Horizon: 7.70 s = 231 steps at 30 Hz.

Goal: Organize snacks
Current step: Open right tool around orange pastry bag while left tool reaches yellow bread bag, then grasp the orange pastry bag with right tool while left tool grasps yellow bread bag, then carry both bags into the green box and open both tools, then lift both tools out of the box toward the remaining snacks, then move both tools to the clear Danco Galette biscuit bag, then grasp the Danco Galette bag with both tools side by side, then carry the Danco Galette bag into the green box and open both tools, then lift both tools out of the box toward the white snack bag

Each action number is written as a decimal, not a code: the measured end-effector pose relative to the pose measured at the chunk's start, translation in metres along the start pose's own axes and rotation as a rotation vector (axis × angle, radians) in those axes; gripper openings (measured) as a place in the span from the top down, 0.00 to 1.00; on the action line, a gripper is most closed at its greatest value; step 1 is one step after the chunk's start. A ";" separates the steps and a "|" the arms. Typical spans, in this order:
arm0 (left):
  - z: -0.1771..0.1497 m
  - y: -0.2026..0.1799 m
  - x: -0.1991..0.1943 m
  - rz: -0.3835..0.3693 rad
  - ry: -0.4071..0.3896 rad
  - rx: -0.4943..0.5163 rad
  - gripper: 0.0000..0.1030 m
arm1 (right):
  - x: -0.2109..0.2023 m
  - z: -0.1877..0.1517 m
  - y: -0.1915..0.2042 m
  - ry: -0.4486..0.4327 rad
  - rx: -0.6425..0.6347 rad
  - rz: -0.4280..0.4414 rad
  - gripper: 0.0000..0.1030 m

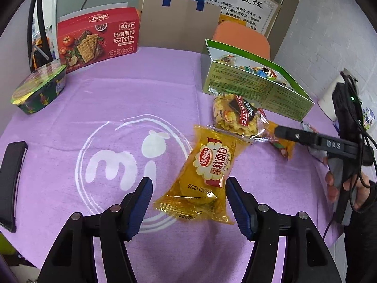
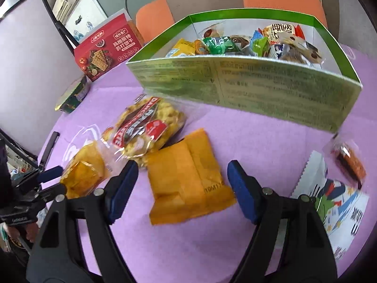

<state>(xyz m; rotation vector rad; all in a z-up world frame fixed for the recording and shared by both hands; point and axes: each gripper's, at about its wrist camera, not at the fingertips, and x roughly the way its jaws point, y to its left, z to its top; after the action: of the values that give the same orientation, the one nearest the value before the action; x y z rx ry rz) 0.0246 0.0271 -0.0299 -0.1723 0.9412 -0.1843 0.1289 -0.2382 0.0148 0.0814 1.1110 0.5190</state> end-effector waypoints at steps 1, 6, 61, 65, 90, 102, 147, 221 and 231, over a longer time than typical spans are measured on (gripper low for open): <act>0.002 0.000 0.002 -0.008 0.002 -0.005 0.35 | -0.004 -0.007 0.005 -0.003 -0.014 0.002 0.24; 0.007 -0.008 0.011 -0.035 0.007 0.012 0.33 | -0.007 -0.013 0.025 -0.043 -0.076 -0.141 0.24; 0.204 -0.095 0.062 -0.147 -0.078 0.177 0.60 | -0.051 0.090 -0.018 -0.382 0.087 -0.274 0.48; 0.222 -0.094 0.088 -0.132 -0.069 0.176 0.59 | -0.024 0.107 -0.041 -0.368 0.127 -0.242 0.42; 0.186 -0.091 0.041 0.032 -0.177 0.159 0.07 | -0.086 0.058 0.007 -0.377 0.011 -0.300 0.03; 0.102 -0.080 -0.023 0.068 -0.158 0.181 0.07 | -0.123 -0.022 0.037 -0.394 0.067 -0.321 0.01; 0.098 -0.020 0.103 -0.271 0.179 0.034 0.60 | 0.039 0.004 0.061 -0.095 0.105 -0.078 0.51; 0.220 -0.100 0.119 -0.161 -0.044 0.129 0.14 | 0.003 0.096 0.005 -0.339 -0.015 -0.240 0.31; 0.193 -0.107 0.060 -0.093 -0.161 0.159 0.00 | -0.059 0.043 0.021 -0.443 -0.034 -0.250 0.13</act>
<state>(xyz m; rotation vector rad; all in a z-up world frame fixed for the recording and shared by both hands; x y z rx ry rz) 0.2077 -0.0777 0.0587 -0.0827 0.7554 -0.3254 0.1390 -0.2370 0.0899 0.0246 0.6661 0.2756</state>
